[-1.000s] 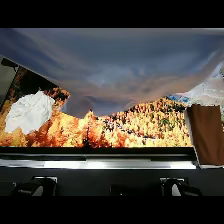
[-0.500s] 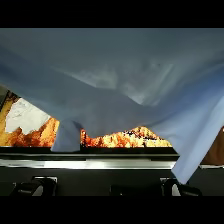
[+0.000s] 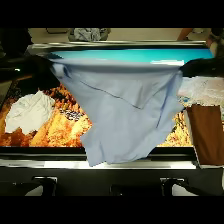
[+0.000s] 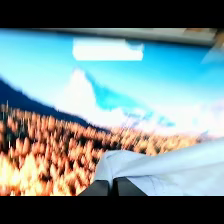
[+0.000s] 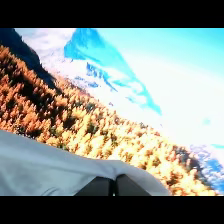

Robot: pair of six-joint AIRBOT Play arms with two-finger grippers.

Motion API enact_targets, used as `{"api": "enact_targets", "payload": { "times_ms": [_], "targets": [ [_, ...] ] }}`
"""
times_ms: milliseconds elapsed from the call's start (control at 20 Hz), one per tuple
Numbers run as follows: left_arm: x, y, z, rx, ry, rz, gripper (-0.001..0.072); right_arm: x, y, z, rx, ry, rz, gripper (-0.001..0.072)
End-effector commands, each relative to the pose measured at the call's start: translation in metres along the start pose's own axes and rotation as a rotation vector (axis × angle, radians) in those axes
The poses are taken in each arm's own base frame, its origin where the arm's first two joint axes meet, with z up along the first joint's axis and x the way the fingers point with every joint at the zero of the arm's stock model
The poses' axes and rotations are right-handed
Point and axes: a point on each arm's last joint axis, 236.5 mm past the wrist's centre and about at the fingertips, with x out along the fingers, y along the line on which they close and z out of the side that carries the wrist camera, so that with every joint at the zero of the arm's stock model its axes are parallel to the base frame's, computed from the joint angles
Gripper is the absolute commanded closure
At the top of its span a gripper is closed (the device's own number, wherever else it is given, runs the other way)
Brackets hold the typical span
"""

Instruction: Fold the shirts.

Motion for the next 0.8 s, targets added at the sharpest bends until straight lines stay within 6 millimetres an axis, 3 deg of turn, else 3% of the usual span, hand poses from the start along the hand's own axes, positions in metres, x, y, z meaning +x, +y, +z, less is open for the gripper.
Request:
{"api": "enact_targets", "payload": {
  "times_ms": [0,150,300,350,400,450,600,750],
  "targets": [
    [0.099,0.058,-0.084,-0.165,0.266,0.012,0.0674,0.112,-0.001,-0.033,0.319,0.027,0.240,0.0674],
    [0.141,0.078,-0.126,-0.303,0.363,-0.017,0.0673,0.158,0.010,-0.057,0.458,0.064,0.346,0.0674],
    [0.159,0.089,-0.151,-0.340,0.418,-0.014,0.0673,0.182,0.036,-0.075,0.363,0.121,0.368,0.0664],
    [0.161,0.090,-0.153,-0.343,0.423,-0.012,0.0673,0.184,0.042,-0.075,0.344,0.125,0.369,0.0485],
    [0.160,0.091,-0.153,-0.331,0.421,-0.014,0.0673,0.181,0.045,-0.072,0.333,0.117,0.383,0.0220],
    [0.158,0.091,-0.151,-0.314,0.422,-0.020,0.0673,0.171,0.050,-0.068,0.300,0.113,0.410,0.0070],
    [0.144,0.094,-0.154,-0.259,0.467,-0.055,0.0673,0.120,0.042,-0.073,0.160,0.176,0.406,0.0059],
    [0.133,0.104,-0.159,-0.273,0.502,-0.062,0.0673,0.056,0.026,-0.115,0.063,0.420,0.296,0.0061]
  ]
}}
